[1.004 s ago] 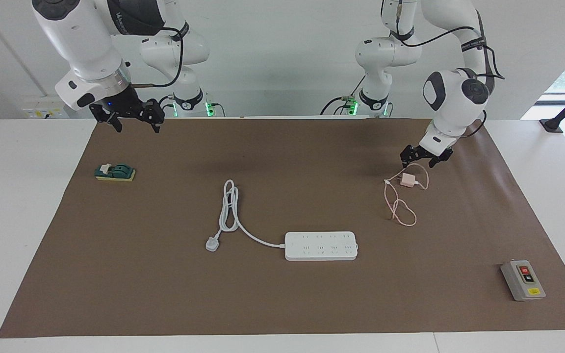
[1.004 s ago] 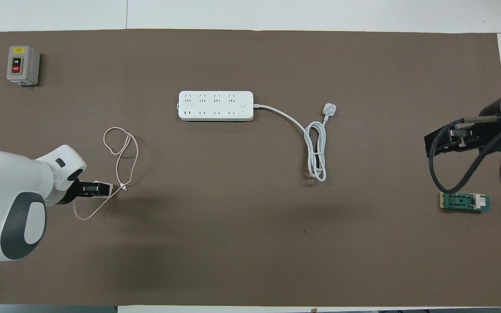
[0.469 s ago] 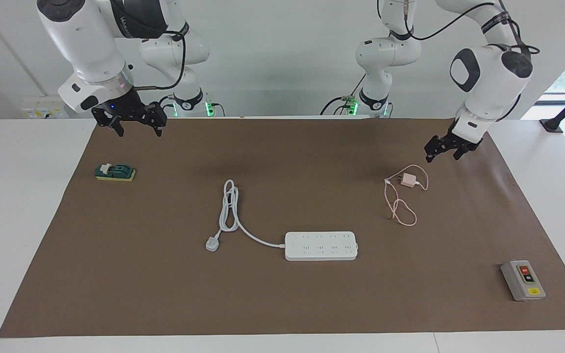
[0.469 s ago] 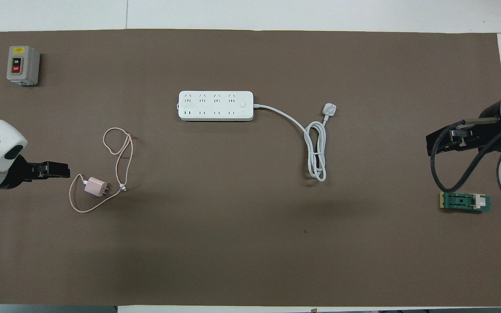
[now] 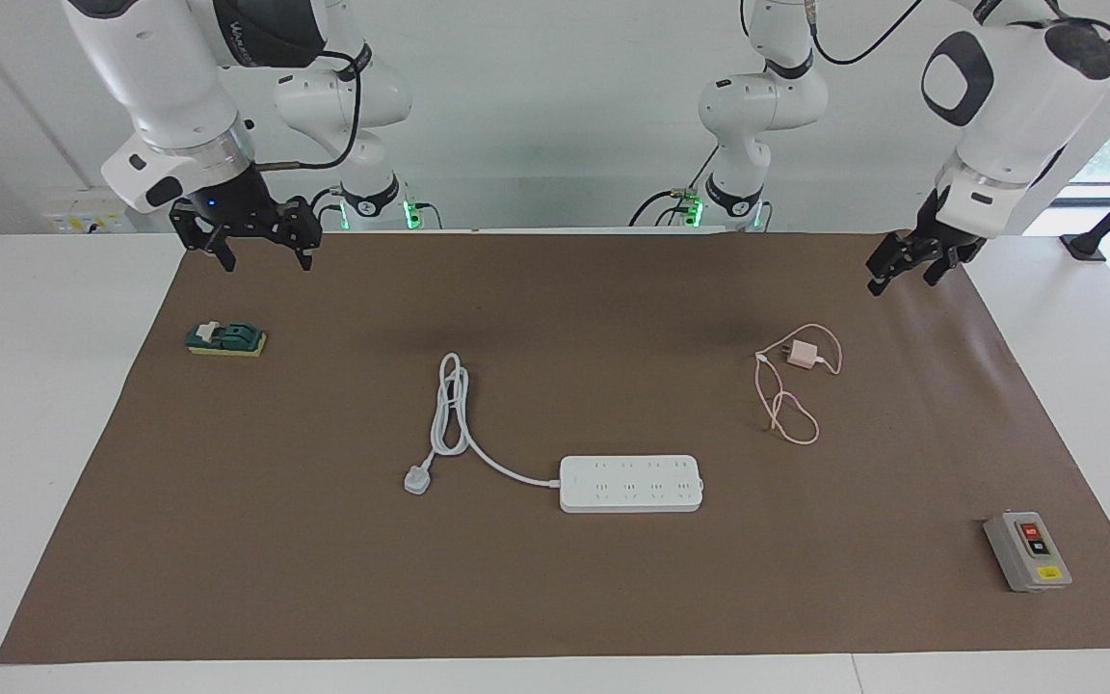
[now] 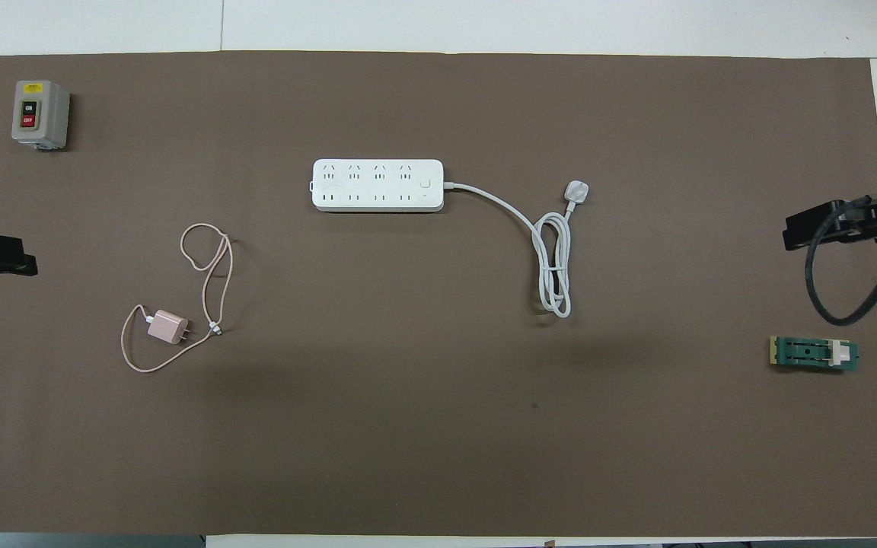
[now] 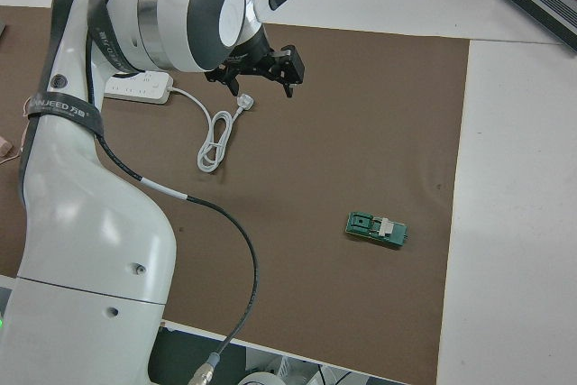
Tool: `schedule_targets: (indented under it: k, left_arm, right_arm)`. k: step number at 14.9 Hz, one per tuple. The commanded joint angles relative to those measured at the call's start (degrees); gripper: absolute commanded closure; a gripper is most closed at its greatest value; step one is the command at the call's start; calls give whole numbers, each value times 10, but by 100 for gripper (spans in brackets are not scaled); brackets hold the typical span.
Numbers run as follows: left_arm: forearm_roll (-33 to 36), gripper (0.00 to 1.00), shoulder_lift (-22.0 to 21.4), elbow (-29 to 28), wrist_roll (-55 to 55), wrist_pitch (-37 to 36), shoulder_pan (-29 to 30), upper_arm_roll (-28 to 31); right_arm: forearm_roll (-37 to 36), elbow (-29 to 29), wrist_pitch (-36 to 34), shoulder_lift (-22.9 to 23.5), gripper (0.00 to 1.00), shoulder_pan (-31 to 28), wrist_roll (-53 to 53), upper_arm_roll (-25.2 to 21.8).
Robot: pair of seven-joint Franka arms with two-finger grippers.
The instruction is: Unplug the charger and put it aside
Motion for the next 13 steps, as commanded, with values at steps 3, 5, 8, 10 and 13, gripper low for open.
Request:
schedule_targets:
  k: [3,5,8,10,13]
  left_arm:
    - [12,0,16,21,8,-9,-1,-4]
    - [13,0,23,25,15,-9,-4,-6]
    - [10,0,41,50,15,-25,-5,-8]
    - [7,0,42,48,13,-6,-13,-9]
    - [5,0,37,31,16,19,-19,-9]
  right_arm:
    - [6,4,-9,2,0,-8,-10,5]
    - [6,3,-11,2,0,-11,-10,5]
    - [5,3,-12,-5,0,-13,-10,6]
    - [6,3,-21,-5,0,-13,-10,6]
    - [7,4,-30,-5,0,-12,-9,7]
